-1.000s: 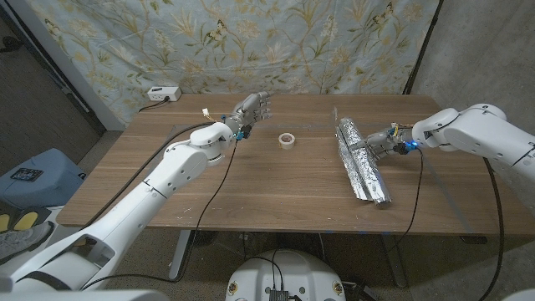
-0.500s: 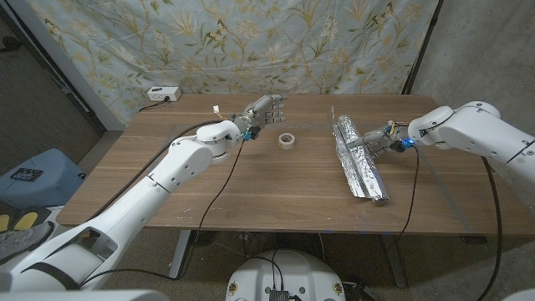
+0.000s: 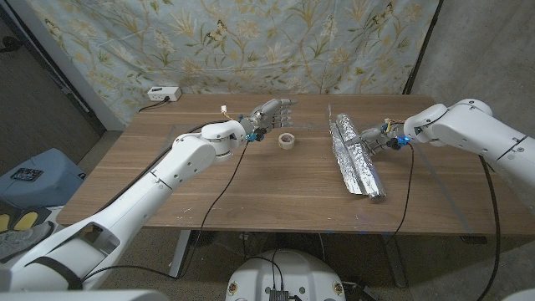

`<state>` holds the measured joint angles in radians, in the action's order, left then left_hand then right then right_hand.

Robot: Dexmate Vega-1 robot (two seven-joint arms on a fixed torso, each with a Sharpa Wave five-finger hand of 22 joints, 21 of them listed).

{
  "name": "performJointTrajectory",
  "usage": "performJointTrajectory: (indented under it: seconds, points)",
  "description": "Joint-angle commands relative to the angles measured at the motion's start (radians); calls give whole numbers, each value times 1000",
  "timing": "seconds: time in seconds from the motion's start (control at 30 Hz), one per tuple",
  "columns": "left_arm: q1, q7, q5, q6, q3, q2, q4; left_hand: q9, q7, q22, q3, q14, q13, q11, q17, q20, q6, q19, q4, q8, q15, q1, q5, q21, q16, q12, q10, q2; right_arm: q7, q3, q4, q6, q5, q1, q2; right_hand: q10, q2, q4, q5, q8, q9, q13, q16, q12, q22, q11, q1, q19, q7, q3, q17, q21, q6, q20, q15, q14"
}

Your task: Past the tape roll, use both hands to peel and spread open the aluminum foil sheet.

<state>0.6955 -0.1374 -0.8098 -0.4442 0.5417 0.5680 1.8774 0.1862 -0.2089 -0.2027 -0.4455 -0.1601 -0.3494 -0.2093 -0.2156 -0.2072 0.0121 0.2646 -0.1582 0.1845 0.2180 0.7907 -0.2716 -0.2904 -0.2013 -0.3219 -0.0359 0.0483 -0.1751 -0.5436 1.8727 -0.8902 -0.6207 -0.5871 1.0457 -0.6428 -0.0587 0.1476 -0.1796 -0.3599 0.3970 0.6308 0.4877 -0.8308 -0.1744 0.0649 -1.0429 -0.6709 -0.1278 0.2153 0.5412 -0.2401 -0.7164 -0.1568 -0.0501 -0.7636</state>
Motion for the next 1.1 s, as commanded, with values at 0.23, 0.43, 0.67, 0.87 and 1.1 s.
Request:
performJointTrajectory:
  seconds: [0.23, 0.43, 0.67, 0.87, 1.1]
  points:
    - [-61, -1, -1, -123, 67, -18, 0, 2, -2, -8, 178, 33, -60, -6, -12, -3, -57, -10, 9, 6, 4, 64, -32, -7, -1, -49, 76, 44, 3, -15, -18, -1, 25, 37, -29, -44, -50, 0, 3, 5, 7, 63, 0, -85, -6, -32, -38, -15, -8, 11, 7, -5, -2, -3, -3, -12]
    - [-79, -20, 10, -152, 80, -31, 1, 2, -2, -10, 187, 41, -61, -6, -13, -3, -63, -19, 10, 7, 4, 63, -35, -9, -2, -50, 84, 47, -6, -16, -18, 9, 30, 36, -22, -41, -50, 1, 3, 6, 8, 68, -1, -88, -6, -35, -39, -15, -10, 12, 10, -2, -3, -4, -3, -14]
    - [-106, -22, 19, -179, 96, -48, -5, 2, -3, -11, 196, 49, -64, -6, -14, -3, -73, -28, 10, 6, 4, 60, -38, -12, -2, -54, 94, 48, -16, -21, -11, 18, 40, 36, -16, -39, -50, 1, 3, 8, 11, 71, -3, -90, -6, -31, -39, -13, -8, 13, 13, 1, -4, -6, -3, -14]
    - [-124, -22, 29, -199, 111, -59, -10, 2, -3, -12, 202, 54, -67, -6, -14, -3, -85, -35, 10, 6, 4, 58, -42, -15, -2, -58, 103, 50, -16, -15, 5, 25, 41, 23, -6, -36, -49, 3, 3, 9, 13, 73, -5, -91, -6, -27, -41, -14, -8, 14, 15, 4, -6, -8, -3, -15]
    - [-140, -21, 33, -220, 122, -72, -18, 2, -3, -15, 207, 62, -76, -7, -17, -3, -111, -49, 11, 5, 4, 57, -47, -22, -2, -71, 120, 54, -20, -20, 9, 22, 48, 27, -9, -37, -50, 1, 3, 10, 16, 72, -7, -92, -6, -33, -39, -14, -6, 13, 18, 6, -6, -9, -1, -15]
